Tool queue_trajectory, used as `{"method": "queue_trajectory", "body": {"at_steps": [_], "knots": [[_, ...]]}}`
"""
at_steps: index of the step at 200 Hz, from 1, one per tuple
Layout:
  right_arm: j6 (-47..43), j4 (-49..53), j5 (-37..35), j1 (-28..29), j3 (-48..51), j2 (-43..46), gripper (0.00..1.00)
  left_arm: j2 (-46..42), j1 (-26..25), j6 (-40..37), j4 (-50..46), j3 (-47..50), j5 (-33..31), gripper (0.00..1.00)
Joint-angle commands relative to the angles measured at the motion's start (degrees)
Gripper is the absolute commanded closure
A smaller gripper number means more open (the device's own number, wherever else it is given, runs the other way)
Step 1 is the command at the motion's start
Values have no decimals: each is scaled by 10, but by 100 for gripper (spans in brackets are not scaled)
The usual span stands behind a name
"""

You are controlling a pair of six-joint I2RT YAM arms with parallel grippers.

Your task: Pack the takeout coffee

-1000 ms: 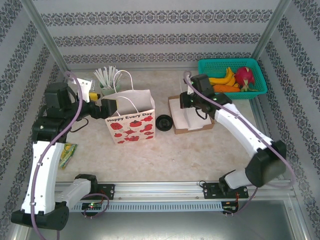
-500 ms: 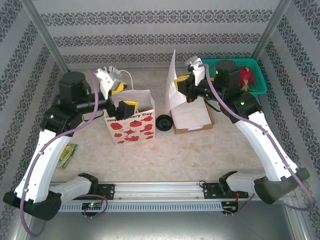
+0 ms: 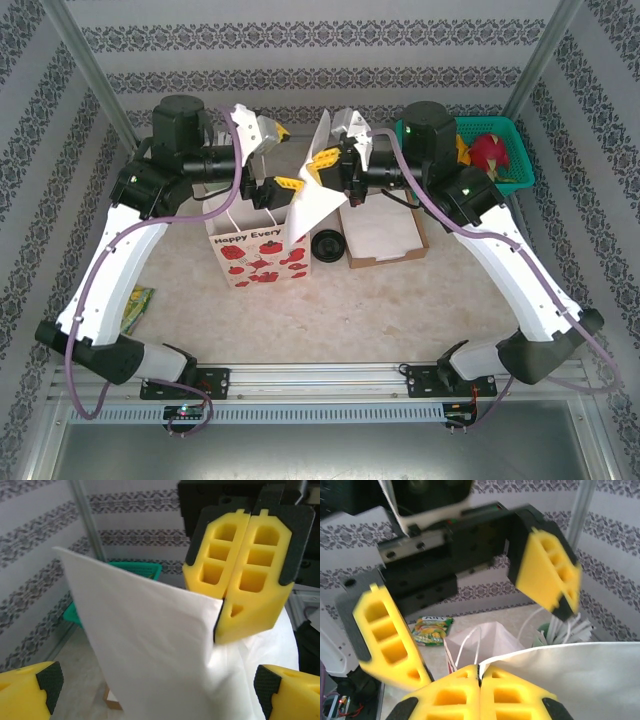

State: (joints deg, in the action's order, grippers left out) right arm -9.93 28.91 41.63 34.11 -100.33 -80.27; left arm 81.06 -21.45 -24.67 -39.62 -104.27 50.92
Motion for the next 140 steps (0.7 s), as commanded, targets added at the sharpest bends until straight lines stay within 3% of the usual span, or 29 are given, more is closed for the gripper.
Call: {"method": "queue_trajectory", "body": {"at_steps": [1, 31, 44, 85, 103, 127, 140], "knots": [[-23, -10, 35, 12, -37, -12, 100, 19, -12, -75, -48, -26, 88, 0], [-24, -17, 67, 15, -70, -23, 100, 44, -14, -111, -89, -44, 115, 0], [-25, -17, 81, 15, -81, -26, 100, 51, -14, -124, -99, -44, 117, 8], [-29, -17, 63, -1, -77, -15, 100, 36, -14, -124, -97, -25, 85, 63], [-19, -19, 58, -18, -66, -10, 100, 18, -13, -118, -83, -2, 60, 100], [-11, -12, 52, -41, -51, -3, 100, -8, -13, -102, -51, 32, 36, 100], [-12, -6, 30, -48, -43, 2, 72, -13, -13, -101, -52, 34, 29, 100]]}}
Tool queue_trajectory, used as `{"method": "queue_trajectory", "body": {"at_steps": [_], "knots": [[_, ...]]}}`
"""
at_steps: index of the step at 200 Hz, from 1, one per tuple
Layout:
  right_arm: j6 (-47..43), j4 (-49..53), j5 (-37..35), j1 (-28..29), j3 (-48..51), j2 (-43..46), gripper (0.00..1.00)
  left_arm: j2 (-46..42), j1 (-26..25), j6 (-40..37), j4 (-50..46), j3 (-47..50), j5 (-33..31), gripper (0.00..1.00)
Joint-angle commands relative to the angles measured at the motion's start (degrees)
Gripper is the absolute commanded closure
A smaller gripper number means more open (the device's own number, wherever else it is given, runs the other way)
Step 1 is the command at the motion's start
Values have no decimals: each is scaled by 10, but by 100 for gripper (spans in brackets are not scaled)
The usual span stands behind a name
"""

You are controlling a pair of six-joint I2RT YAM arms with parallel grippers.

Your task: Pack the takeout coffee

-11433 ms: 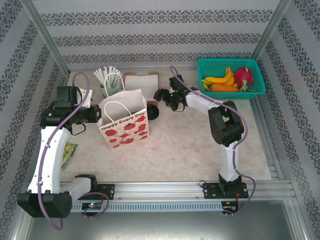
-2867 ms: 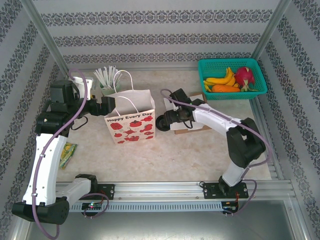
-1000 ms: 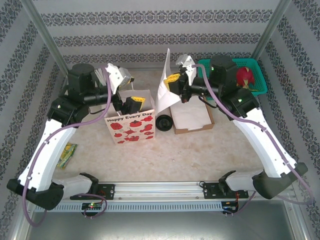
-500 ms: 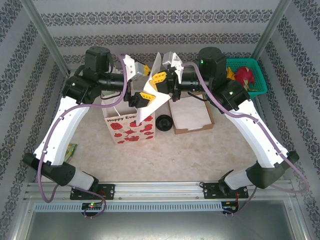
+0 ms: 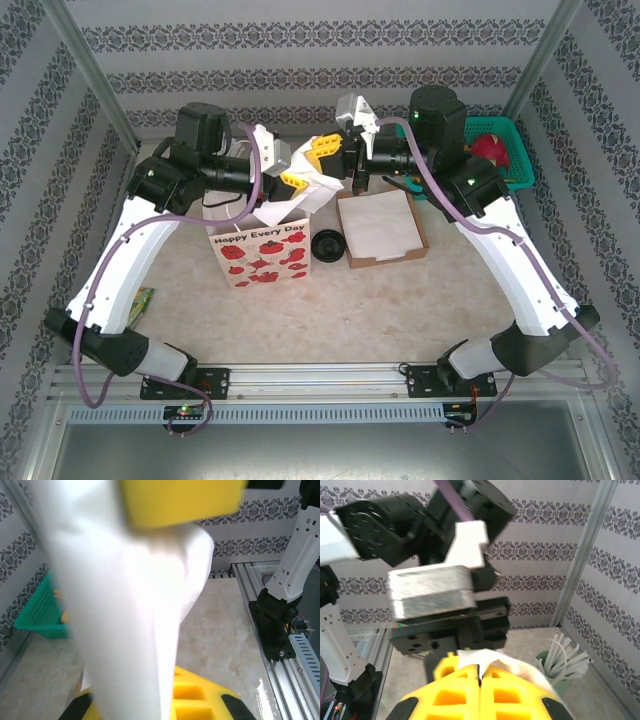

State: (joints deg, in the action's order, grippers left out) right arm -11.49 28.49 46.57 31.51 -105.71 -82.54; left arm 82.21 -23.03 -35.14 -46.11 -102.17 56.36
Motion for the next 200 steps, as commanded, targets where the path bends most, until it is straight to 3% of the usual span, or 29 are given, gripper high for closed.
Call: {"method": "queue_trajectory", "body": {"at_steps": [1, 7, 13, 31, 46, 69, 89, 155, 200], "knots": [[3, -2, -21, -22, 12, 26, 71, -25, 3, 4, 12, 13, -25, 100], [0, 0, -36, -25, 19, 29, 46, -25, 2, 4, 9, 11, -28, 100], [-4, 4, -53, -28, 27, 34, 29, -25, 3, 3, 5, 9, -29, 100], [0, 5, -92, -42, 55, 46, 2, -23, 2, 0, -1, 6, -26, 100], [25, 7, -73, -58, 68, 50, 2, -21, 3, -2, -1, 4, -27, 100], [70, 14, 74, -79, 77, 43, 2, -17, 3, 0, 2, 0, -33, 100], [82, 8, 125, -78, 105, 44, 2, -15, 2, 6, 11, -2, -34, 100], [39, -32, 118, -61, 193, 68, 2, -12, 4, 65, 52, -3, -56, 100], [4, -34, 101, -37, 188, 59, 3, 1, 7, 101, 50, -20, -67, 100]]}}
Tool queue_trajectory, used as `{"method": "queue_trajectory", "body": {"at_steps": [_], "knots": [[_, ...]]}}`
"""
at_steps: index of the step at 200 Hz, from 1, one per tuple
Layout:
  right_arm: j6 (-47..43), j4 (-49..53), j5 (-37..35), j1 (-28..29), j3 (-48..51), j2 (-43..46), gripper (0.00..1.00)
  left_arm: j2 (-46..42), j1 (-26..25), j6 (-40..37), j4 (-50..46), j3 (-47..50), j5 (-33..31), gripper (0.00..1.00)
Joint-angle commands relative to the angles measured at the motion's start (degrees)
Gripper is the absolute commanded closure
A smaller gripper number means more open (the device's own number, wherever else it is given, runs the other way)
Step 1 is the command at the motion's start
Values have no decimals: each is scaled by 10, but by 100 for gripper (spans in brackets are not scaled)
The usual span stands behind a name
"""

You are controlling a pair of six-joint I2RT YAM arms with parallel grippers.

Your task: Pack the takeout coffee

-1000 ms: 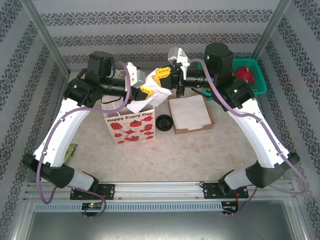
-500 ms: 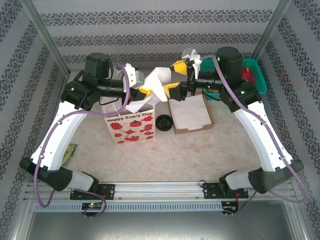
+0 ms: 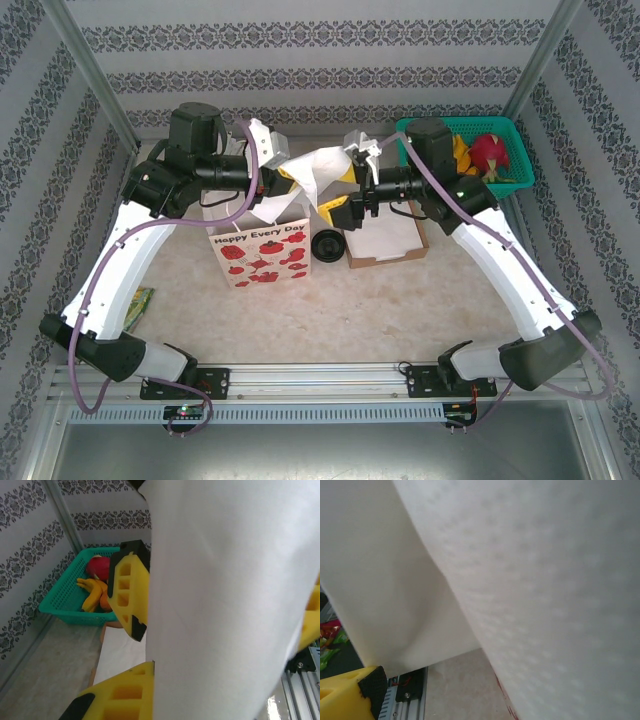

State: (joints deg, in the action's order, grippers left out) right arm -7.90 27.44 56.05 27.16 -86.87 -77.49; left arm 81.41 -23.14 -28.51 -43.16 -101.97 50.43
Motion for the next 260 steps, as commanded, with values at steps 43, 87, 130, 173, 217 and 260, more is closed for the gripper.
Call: {"method": "queue_trajectory", "body": {"at_steps": [43, 87, 130, 173, 217, 260], "knots": [[-40, -80, -27, 8, 45, 33, 3, 28, 19, 84, 14, -49, -5, 100], [-20, -132, -72, 28, 0, 0, 6, 24, 19, 53, -4, -38, 38, 100], [-4, -147, -57, 38, -34, -18, 43, 15, 19, 29, -23, -37, 37, 100], [22, -166, -100, 38, -32, -8, 87, -4, 19, 17, -23, -16, 38, 98], [23, -151, -133, 54, -43, -15, 100, -17, 20, 26, -30, -7, 33, 75], [40, -123, -252, 81, -79, -54, 100, -137, 23, 169, 94, 110, -180, 19]]}}
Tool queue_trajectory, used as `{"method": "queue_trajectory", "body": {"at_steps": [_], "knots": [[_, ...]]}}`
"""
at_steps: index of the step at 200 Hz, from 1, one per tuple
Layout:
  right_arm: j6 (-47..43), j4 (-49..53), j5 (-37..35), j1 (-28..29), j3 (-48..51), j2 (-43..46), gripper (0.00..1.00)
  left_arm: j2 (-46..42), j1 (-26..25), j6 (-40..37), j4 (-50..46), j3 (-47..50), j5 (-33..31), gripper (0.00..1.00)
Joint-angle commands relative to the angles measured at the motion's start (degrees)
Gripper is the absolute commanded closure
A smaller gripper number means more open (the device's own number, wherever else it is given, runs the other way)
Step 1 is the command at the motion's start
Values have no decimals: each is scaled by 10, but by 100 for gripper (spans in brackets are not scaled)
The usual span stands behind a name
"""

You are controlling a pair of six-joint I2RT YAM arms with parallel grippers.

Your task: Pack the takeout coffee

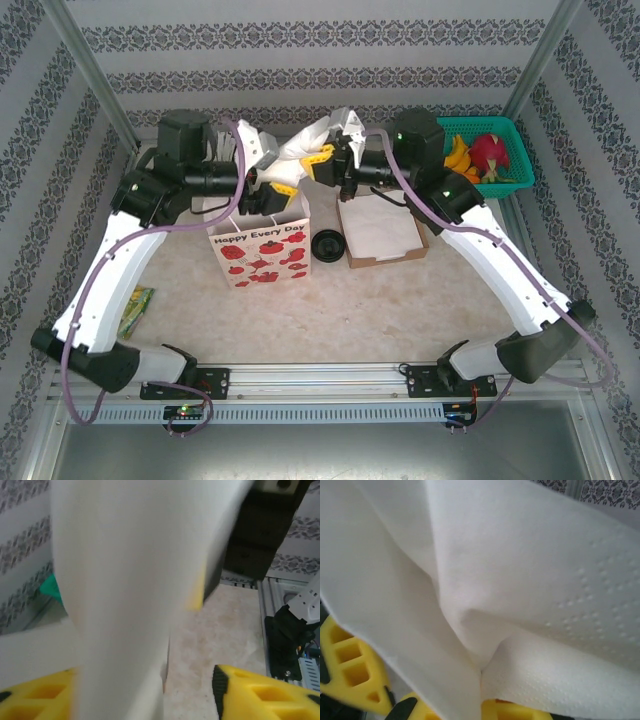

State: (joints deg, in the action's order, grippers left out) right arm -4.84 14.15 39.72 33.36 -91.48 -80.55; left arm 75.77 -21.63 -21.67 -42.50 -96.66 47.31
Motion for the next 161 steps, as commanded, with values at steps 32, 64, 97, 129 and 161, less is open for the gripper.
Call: {"method": "queue_trajectory", "body": {"at_steps": [32, 64, 97, 129, 161], "knots": [[26, 15, -167, 40, -53, -60, 100, -157, 12, 232, 122, 117, -387, 0], [13, 33, -202, 57, -72, -82, 100, -182, 18, 358, 50, 127, -612, 0], [9, 31, -319, 78, -56, -75, 100, -204, 51, 452, -16, 148, -680, 0], [41, 15, -320, 57, -37, -43, 100, -198, 83, 488, -53, 167, -650, 0], [29, 30, -364, 53, -18, -23, 100, -177, 101, 518, -73, 184, -616, 0]]}}
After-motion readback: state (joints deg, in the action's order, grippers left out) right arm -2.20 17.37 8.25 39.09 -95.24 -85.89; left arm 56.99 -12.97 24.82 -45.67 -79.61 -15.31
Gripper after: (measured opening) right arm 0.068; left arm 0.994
